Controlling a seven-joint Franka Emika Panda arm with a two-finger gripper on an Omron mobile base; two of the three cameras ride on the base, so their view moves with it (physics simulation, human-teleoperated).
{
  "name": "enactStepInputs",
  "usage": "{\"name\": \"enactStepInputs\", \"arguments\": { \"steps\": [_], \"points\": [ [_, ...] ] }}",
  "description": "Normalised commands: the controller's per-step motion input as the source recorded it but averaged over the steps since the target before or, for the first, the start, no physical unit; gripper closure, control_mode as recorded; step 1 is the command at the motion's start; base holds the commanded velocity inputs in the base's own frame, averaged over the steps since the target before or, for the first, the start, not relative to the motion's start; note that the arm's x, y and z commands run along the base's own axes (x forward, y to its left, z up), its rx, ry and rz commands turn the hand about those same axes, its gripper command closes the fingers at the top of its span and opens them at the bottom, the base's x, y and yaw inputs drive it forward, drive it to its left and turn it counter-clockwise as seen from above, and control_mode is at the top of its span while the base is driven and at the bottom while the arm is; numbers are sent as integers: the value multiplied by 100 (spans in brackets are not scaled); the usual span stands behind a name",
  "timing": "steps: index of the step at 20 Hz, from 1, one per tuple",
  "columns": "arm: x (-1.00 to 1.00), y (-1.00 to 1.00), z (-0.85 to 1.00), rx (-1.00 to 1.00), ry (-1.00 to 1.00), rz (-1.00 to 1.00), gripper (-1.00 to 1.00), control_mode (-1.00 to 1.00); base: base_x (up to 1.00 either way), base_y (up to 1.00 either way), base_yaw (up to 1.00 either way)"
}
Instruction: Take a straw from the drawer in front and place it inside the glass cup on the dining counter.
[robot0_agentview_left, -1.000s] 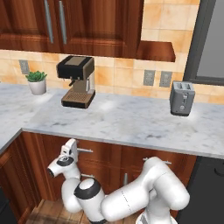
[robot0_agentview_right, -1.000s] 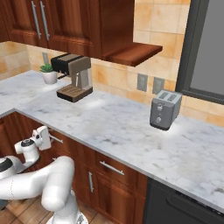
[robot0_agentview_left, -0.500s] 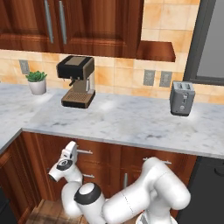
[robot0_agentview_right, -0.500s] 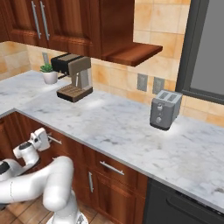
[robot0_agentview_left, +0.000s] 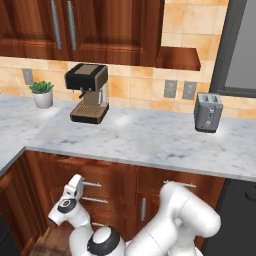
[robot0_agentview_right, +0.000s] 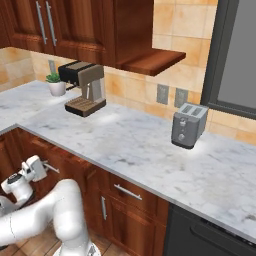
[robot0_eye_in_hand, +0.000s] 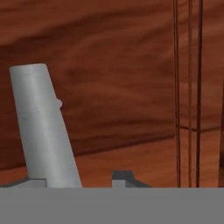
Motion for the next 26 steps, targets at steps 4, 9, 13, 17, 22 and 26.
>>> {"name": "enactStepInputs", "arguments": {
  "steps": [4,9,13,17,22,26],
  "points": [
    [-84,52,60,-3,0,-1,100,-100,0,0,0],
    [-87,58,61,-3,0,-1,100,-100,0,0,0],
    [-84,60,54,-4,0,-1,100,-100,0,0,0],
    [-71,57,46,-3,0,-2,100,-100,0,0,0],
    [-50,62,36,-4,0,-1,-100,-100,0,0,0],
    [-21,60,25,-3,6,-1,-100,-100,0,0,0]
  ]
}}
